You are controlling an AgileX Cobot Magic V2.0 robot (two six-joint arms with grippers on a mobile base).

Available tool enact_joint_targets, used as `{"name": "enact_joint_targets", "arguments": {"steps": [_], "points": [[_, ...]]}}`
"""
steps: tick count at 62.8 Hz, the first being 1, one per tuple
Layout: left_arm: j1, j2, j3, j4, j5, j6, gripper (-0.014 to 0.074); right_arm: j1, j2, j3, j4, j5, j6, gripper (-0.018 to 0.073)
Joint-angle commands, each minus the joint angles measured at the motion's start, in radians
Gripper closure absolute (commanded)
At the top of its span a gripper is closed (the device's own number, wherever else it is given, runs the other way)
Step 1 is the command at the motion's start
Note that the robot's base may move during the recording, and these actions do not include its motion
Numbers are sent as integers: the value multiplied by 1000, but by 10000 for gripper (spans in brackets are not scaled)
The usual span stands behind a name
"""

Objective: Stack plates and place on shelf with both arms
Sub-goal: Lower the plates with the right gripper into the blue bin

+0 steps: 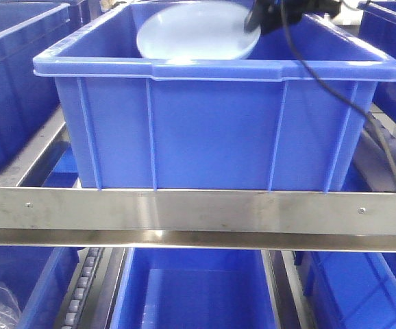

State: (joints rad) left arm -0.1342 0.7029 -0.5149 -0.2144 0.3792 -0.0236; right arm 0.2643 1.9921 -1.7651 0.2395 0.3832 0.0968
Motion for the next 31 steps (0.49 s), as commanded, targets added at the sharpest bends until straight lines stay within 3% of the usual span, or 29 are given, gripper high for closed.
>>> {"name": "enact_joint_targets", "arguments": {"steps": [1,31], "points": [[0,-2,-28,-9,-77,-5,506,-9,-41,-44,26,-88,4,526],[0,-2,-28,-9,-77,-5,506,-9,-25,-44,26,-84,4,526]]}}
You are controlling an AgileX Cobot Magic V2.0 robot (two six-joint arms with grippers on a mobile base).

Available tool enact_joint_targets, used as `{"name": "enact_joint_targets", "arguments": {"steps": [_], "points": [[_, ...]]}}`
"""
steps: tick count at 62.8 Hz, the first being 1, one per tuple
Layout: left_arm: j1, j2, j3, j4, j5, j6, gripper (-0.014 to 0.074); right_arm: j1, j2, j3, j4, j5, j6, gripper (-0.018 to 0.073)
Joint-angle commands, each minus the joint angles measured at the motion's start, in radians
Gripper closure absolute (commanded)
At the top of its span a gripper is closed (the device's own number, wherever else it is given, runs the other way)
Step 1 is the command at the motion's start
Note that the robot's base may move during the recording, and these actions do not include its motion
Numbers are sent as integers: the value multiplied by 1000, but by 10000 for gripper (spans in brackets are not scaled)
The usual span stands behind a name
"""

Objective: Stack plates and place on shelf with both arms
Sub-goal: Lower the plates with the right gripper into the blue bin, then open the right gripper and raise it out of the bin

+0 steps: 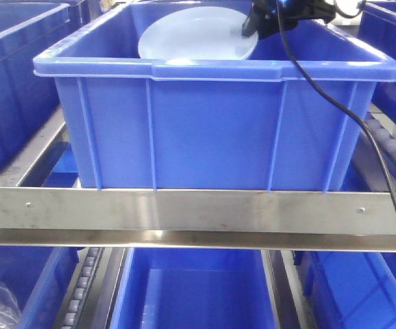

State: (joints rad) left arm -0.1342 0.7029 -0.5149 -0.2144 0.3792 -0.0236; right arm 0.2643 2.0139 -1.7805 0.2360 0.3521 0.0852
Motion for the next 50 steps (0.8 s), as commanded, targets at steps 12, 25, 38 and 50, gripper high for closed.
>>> {"name": "enact_joint_targets", "arguments": {"steps": [12,25,38,50], "points": [[0,-2,-28,-9,-77,-5,506,-8,-64,-29,29,-31,15,526],[0,-2,-28,-9,-77,-5,506,-8,-116,-29,29,33,15,526],[0,-2,-28,-9,-77,-5,506,-8,-170,-29,29,106,15,526],[0,-2,-28,-9,-77,-5,506,-8,-211,-29,29,144,15,526]]}}
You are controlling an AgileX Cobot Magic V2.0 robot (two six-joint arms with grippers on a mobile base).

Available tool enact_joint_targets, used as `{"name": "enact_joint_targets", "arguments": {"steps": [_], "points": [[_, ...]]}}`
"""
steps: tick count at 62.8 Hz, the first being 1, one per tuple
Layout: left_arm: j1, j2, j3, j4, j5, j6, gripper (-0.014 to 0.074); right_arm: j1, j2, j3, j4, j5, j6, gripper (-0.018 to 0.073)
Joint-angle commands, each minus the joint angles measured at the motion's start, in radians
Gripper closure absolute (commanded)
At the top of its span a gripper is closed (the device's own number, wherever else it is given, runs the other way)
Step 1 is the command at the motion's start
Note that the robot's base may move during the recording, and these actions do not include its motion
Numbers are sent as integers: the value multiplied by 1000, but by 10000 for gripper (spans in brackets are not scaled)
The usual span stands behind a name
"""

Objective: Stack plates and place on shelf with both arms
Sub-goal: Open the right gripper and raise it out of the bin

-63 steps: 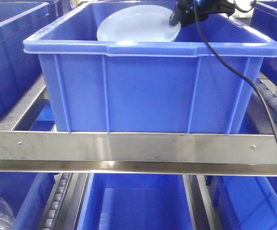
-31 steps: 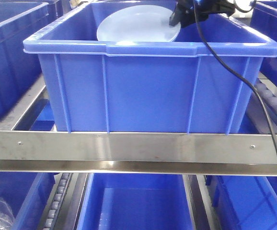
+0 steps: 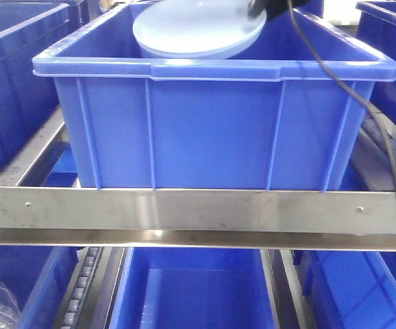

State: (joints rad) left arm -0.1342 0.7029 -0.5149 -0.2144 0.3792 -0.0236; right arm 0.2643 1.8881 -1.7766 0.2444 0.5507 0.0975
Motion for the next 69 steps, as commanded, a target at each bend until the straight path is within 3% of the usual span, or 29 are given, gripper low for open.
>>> {"name": "enact_joint_targets", "arguments": {"steps": [1,48,53,63,69], "points": [[0,-2,-28,-9,-77,-5,506,-8,-88,-33,21,-48,3,526],[0,-2,-28,-9,-77,-5,506,-8,-79,-33,21,-76,2,512],[0,-2,-28,-9,-77,-5,506,-8,-79,-33,20,-76,2,414],[0,-2,-28,-9,-77,-5,506,-8,-79,-33,19,-77,2,111],[0,-2,-28,-9,-77,-5,506,-8,-79,-33,19,-77,2,60]]}}
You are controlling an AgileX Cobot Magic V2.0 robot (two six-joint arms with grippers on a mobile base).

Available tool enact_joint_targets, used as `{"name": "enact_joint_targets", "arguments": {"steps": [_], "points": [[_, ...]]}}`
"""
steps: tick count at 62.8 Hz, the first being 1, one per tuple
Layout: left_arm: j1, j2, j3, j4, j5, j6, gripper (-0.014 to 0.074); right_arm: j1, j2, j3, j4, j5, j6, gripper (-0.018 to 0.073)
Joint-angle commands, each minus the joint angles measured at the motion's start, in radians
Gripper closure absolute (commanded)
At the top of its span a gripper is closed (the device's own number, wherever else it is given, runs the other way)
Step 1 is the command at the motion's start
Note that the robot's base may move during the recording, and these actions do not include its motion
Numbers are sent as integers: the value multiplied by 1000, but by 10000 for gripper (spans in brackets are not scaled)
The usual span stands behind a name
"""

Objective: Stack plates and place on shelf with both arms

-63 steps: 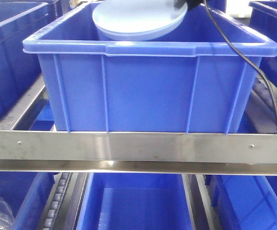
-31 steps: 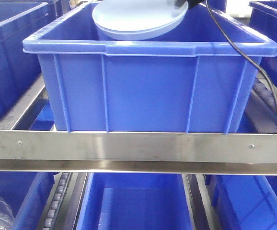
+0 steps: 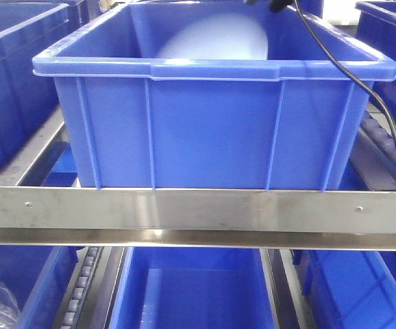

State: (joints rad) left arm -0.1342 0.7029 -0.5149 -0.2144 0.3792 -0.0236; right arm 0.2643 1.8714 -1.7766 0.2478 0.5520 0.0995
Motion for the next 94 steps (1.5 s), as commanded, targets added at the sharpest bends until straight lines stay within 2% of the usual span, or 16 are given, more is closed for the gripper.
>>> {"name": "enact_joint_targets", "arguments": {"steps": [1,11,16,22,34,37,49,59,72,82,94], "points": [[0,-2,-28,-9,-77,-5,506,-8,-62,-33,16,-78,0,61],[0,-2,-28,-9,-77,-5,506,-6,-90,-28,16,-63,0,64],[0,-2,-28,-9,-77,-5,506,-6,-128,5,16,-65,0,101],[0,-2,-28,-9,-77,-5,506,-6,-209,96,16,-92,0,209],[0,-2,-28,-9,-77,-5,506,-6,-450,438,16,-264,0,544],[0,-2,-28,-9,-77,-5,506,-6,-524,536,16,-333,0,519],[0,-2,-28,-9,-77,-5,506,-6,-908,976,16,-643,0,525],[0,-2,-28,-9,-77,-5,506,-6,-1150,1188,16,-778,0,525],[0,-2,-28,-9,-77,-5,506,-6,-1291,1274,16,-777,0,525],[0,-2,-28,-9,-77,-5,506,-6,-1297,1274,16,-699,0,525],[0,-2,-28,-9,-77,-5,506,-7,-1297,1274,16,-703,0,525]]}}
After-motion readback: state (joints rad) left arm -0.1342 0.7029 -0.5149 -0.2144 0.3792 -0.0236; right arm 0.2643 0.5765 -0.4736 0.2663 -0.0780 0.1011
